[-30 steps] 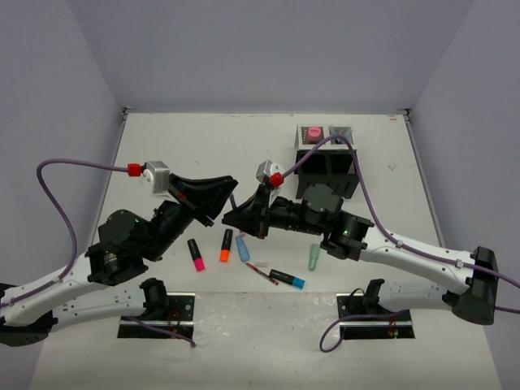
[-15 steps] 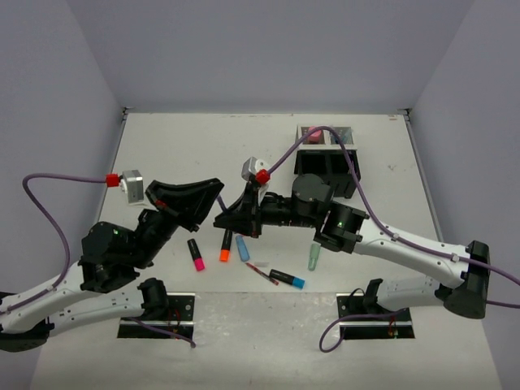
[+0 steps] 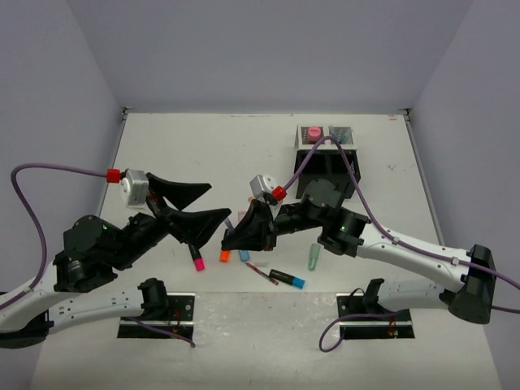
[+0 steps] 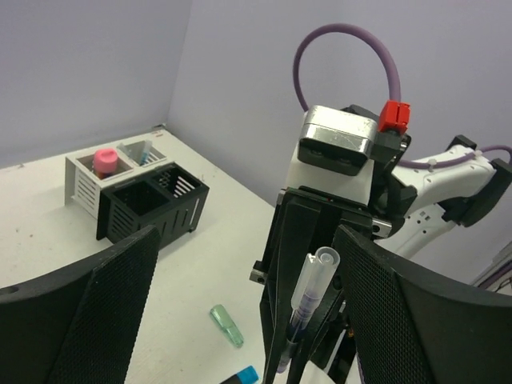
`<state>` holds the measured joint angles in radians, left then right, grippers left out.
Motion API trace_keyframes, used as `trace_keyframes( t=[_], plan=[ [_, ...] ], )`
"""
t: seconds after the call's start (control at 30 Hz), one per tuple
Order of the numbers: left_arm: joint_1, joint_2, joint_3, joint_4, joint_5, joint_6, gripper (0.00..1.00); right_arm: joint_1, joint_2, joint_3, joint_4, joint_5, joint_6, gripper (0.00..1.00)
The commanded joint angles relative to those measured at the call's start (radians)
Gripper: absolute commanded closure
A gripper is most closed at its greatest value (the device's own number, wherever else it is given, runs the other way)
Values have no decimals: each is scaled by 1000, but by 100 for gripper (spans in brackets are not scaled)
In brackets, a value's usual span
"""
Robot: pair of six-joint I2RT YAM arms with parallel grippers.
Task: Sort the stationery into containers
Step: Close the pen cap on the pen.
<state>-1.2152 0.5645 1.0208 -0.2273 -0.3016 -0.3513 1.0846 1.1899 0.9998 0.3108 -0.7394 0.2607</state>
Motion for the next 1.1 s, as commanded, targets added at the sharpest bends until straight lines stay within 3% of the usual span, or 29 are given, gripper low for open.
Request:
trace_keyframes(
  t=[0.0, 0.17, 0.3, 0.4, 0.53, 0.67, 0.73, 1.07],
  plan=[
    [-1, 15, 17, 55, 173, 54, 12, -1, -14, 28, 92, -218, 48, 100],
    [-1, 21, -26, 184, 505, 84, 17, -1, 6, 74, 135, -412, 132, 100],
    [-1, 54, -11, 210, 708, 87, 20, 0, -30, 77, 123, -414, 132, 100],
    [-1, 78, -8, 267, 782, 87, 25, 1, -43, 79, 145, -424, 168, 100],
    [-3, 104, -3, 326, 819, 73, 39, 2, -53, 77, 161, -400, 182, 100],
    [-1, 119, 4, 341, 806, 69, 45, 2, -52, 75, 174, -387, 189, 100],
    [-1, 125, 7, 344, 777, 67, 57, 2, -51, 71, 172, -380, 188, 100],
    [-1, 123, 58, 328, 745, 75, 57, 2, -36, 70, 159, -404, 166, 100]
  ],
)
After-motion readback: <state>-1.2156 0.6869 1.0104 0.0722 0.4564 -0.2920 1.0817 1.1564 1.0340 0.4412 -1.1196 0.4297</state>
